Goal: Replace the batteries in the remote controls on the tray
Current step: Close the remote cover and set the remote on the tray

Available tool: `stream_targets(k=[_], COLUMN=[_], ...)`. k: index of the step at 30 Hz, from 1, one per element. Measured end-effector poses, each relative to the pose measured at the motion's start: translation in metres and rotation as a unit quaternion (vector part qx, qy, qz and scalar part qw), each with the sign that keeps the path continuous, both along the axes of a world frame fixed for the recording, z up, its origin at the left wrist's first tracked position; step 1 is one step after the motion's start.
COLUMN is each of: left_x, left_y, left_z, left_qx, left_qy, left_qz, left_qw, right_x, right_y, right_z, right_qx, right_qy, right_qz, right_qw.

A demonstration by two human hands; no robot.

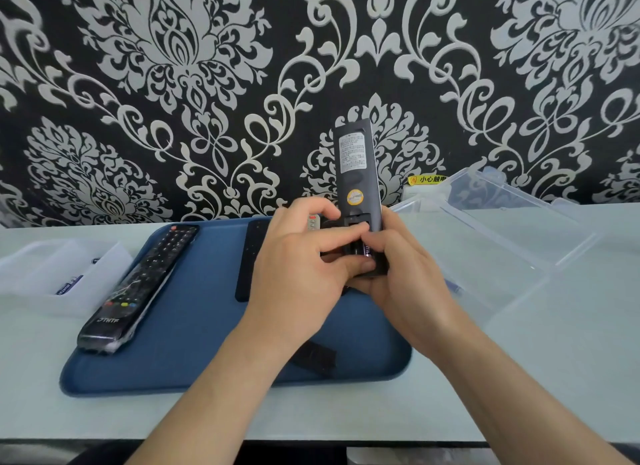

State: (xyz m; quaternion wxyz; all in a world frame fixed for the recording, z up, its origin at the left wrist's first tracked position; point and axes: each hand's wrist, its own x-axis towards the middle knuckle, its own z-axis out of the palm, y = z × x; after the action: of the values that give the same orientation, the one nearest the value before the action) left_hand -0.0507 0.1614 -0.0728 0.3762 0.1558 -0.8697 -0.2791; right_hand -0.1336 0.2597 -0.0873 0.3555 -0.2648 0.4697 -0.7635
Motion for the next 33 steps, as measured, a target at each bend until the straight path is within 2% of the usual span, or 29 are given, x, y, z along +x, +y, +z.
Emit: stream_targets(k=[3,6,7,10,14,16,20,24,29,33], left_x=[-0.001,0.004,0.007,0.013,0.011,0.012,0.015,0.016,0.011,0.010], left_y=[-0.002,-0.007,-0.009,-0.015,-0.028,-0.030,-0.033,-0.033,-0.029,-0.025], left_z=[0.001,0.009,0.011,0.015,0.009,0.008,0.010,0.013,0.007,0.007], left_qx=[0.085,0.194,0.246,0.422,0.561,0.562,0.503,0.495,0.509,0.563], left_qy=[-0.049,-0.083,-0.092,-0.100,-0.042,-0.036,-0.024,-0.011,0.026,0.052], left_qz=[-0.024,-0.081,-0.122,-0.216,-0.191,-0.188,-0.163,-0.156,-0.158,-0.193], left_qw=[0.995,0.974,0.957,0.875,0.805,0.805,0.848,0.855,0.846,0.802], right_x=[-0.001,-0.001,-0.002,-0.005,-0.007,-0.007,-0.007,-0.010,-0.007,-0.004], right_y=[0.003,0.005,0.005,0.004,0.005,0.005,0.004,0.004,0.003,0.002], right_z=[0.002,0.003,0.003,0.003,0.003,0.004,0.006,0.006,0.004,0.006], right_qx=[0.003,0.000,-0.001,-0.010,-0.015,-0.009,-0.004,-0.006,0.002,-0.003], right_qy=[-0.027,-0.038,-0.044,-0.066,-0.084,-0.088,-0.076,-0.060,-0.057,-0.062], right_qz=[0.015,0.059,0.067,0.074,0.089,0.086,0.036,0.008,0.016,0.014], right_qw=[1.000,0.998,0.997,0.995,0.992,0.992,0.996,0.998,0.998,0.998])
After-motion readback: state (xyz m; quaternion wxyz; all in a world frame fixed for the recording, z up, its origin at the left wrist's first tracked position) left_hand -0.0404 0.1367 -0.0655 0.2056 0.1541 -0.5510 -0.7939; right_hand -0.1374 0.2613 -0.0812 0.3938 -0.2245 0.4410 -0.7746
